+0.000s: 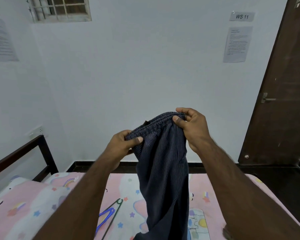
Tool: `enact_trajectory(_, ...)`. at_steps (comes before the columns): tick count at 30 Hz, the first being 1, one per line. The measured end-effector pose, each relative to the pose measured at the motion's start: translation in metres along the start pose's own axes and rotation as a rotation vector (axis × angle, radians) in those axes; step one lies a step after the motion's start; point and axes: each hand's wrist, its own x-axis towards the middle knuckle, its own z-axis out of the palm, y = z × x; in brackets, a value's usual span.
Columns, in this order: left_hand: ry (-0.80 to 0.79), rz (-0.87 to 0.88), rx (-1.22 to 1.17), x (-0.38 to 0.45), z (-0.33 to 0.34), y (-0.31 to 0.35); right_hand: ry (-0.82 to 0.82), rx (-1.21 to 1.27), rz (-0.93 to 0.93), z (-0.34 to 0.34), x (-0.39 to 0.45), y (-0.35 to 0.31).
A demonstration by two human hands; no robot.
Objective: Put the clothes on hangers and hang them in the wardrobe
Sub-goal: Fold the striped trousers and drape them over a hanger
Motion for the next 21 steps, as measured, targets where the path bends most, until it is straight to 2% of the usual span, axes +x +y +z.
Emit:
enact_trajectory(2, 0.102, 0.038, -0.079, 0.004, 0.0, 0.004, 0.005, -0.006, 0.012, -0.003, 0.001, 0.004)
enact_trajectory(6, 0.172, 0.089, -0.188, 0.008, 0.004, 0.019, 0.028, 0.062, 0.051, -0.009, 0.002, 0.008)
enact_trajectory(12, 0.144, 0.159, -0.307, 0.013, 0.005, 0.034, -0.018, 0.191, 0.088, -0.018, 0.005, -0.001)
enact_trajectory(17, 0.142, 0.207, -0.184, 0.018, -0.001, 0.049, -0.101, 0.088, 0.053, -0.023, 0.01, -0.015)
enact_trajectory(21, 0.12, 0.329, -0.127, 0.022, -0.001, 0.068, -0.145, 0.163, 0.013, -0.028, 0.013, -0.025)
